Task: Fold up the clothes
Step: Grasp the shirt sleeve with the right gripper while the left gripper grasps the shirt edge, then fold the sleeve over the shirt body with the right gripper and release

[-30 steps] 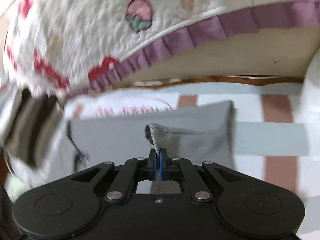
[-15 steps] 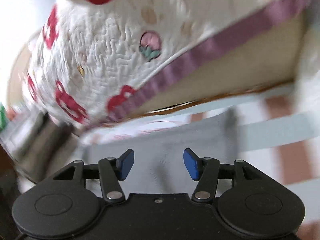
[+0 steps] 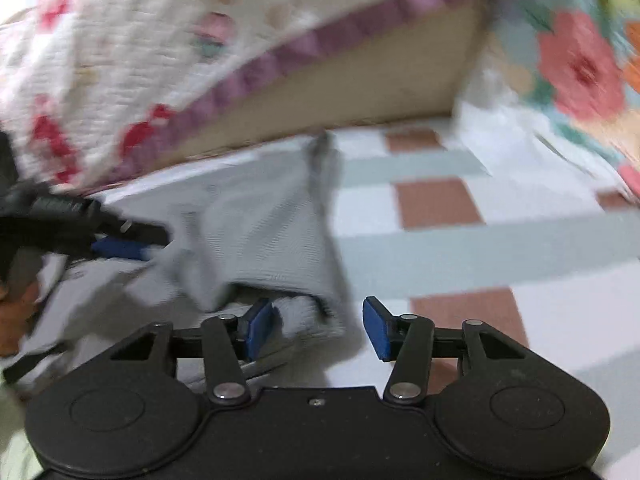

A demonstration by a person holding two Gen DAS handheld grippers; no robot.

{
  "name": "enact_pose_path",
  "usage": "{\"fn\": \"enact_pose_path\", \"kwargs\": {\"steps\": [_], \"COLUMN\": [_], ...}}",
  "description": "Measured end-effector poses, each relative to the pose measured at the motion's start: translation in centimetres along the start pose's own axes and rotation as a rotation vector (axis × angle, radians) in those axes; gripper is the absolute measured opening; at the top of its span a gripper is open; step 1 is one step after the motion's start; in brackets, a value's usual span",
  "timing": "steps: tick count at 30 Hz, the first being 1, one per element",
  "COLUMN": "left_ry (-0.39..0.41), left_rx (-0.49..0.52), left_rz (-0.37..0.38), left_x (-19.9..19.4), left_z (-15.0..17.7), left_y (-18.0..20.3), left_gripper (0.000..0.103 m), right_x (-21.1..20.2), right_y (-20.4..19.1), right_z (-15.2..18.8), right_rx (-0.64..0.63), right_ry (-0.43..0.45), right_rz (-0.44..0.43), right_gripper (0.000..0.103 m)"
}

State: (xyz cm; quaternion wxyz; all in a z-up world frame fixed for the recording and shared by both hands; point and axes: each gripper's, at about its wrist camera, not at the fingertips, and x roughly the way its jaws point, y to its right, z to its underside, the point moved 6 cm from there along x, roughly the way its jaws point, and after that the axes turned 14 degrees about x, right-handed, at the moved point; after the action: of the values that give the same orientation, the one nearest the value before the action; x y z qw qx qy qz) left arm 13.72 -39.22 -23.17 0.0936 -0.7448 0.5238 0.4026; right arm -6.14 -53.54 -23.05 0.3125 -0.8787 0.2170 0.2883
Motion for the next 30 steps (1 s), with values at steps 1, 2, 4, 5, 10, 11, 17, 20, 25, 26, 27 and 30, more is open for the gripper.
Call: {"fn": "enact_pose_path", "kwargs": {"steps": [1,2,4,5,10,11,17,20,25,26,27,30], "left_ry": [0.046,0.099,0.129,0.137,0.023,0.025,0.0,-0.018,-0.004,0.001,-0.001,-0.01], "left_rx": [0.005,0.007,-0.04,-0.067,-0.08,-0.069,0.022,0.024,-0.014,-0.011,-0.001,0.063], "left_rz": [0.002,0.003,-0.015,-0.026,-0.127,-0.139,-0.271,-0.277,-0.212,-0.204,-0.198,-0.169], "left_x": [-1.0,-2.1,-3.9,-4.8,-4.4,-4.5,-4.4,-4.6,-5.4,-5.4,-5.4,-5.5], "left_z": [-0.6,-1.3,-1.5,-1.5,0.8,1.1,1.4,1.8,2.6,2.7,2.7,3.0], "left_y": [0.1,0.1,-0.7,-1.1,-3.2,-3.2,-3.3,-3.6,-3.2,-2.9,-2.5,-0.6], "left_gripper": [0.002,0.002,0.002,0.001,0.002,0.002,0.002,0.009,0.041,0.041,0.042,0.048], "right_x": [0.1,0.2,0.1,0.0,-0.6,-0.9,-2.1,-2.4,-3.1,-3.2,-3.3,-4.3], "right_y": [0.1,0.1,0.1,0.2,0.7,0.1,-3.8,-3.0,-1.2,-0.9,-0.7,0.1], "right_z": [0.1,0.2,0.3,0.4,0.6,0.6,0.7,0.7,1.4,1.6,1.8,2.4], "right_rx": [0.026,0.052,0.054,0.072,0.157,0.138,-0.144,-0.047,-0.034,-0.05,-0.064,0.03], "right_ry": [0.008,0.016,0.026,0.029,0.059,0.079,0.212,0.185,0.158,0.155,0.152,0.145], "right_rz": [0.001,0.003,0.011,0.006,-0.016,-0.019,0.189,0.202,0.243,0.262,0.277,0.183], "right_gripper": [0.06,0.059,0.056,0.048,0.02,0.013,0.012,0.012,0.01,0.01,0.01,0.011]}}
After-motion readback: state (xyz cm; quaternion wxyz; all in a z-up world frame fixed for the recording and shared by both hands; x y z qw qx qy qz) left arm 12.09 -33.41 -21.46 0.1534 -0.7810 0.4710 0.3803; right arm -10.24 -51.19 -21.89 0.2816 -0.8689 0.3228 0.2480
